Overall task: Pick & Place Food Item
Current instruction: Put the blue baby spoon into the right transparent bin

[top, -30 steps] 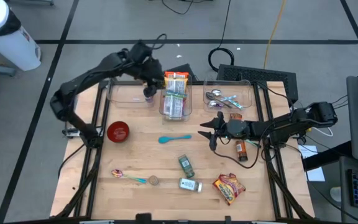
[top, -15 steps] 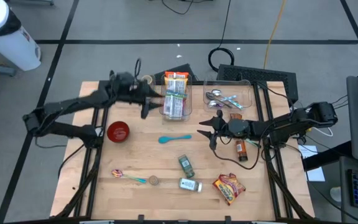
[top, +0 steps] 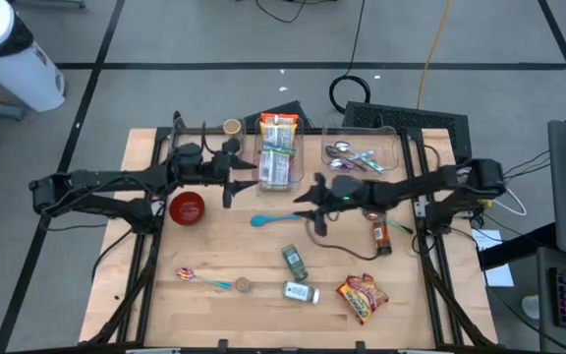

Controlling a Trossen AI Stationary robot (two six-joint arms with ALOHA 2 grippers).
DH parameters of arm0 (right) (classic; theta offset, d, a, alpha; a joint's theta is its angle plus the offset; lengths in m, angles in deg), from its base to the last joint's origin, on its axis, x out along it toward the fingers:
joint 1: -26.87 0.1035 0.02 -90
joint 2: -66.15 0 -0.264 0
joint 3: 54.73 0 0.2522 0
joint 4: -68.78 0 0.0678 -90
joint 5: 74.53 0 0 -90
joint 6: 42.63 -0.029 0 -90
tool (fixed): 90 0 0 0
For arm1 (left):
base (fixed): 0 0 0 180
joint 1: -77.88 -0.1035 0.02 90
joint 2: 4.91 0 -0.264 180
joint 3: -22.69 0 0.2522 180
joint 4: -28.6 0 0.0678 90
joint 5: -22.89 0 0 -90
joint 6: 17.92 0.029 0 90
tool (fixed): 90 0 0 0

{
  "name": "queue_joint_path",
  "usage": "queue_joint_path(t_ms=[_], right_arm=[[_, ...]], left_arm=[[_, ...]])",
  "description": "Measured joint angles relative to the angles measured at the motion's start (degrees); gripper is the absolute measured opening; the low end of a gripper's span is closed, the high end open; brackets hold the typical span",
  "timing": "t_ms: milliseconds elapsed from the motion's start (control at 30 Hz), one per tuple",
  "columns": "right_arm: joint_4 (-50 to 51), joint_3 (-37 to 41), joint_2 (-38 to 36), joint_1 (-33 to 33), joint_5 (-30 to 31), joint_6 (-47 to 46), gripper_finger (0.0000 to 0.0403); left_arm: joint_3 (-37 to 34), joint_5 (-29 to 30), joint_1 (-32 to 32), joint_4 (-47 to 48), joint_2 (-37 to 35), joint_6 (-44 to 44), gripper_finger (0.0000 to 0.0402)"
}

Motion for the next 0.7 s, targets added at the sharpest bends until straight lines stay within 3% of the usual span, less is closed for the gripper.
queue_joint_path(t_ms=[100,300,567,700], right_arm=[[5.3,-6.6,6.9,-0.2,-2.3,3.4,0.0169],[6.3,-14.7,17.9,-0.3,-7.7,6.7,0.0169],[5.9,-20.9,25.5,-0.4,-7.5,6.0,0.0169],[5.9,-22.0,27.8,-0.4,-4.5,5.8,0.0169]], left_arm=[[0.0,0.0,0.1,0.0,0.0,0.2,0.0225],[0.0,0.0,0.1,0.2,0.0,-0.2,0.0225],[0.0,0.0,0.1,0.6,0.0,-0.1,0.0225],[0.0,0.0,0.0,0.6,0.0,-0.1,0.0225]])
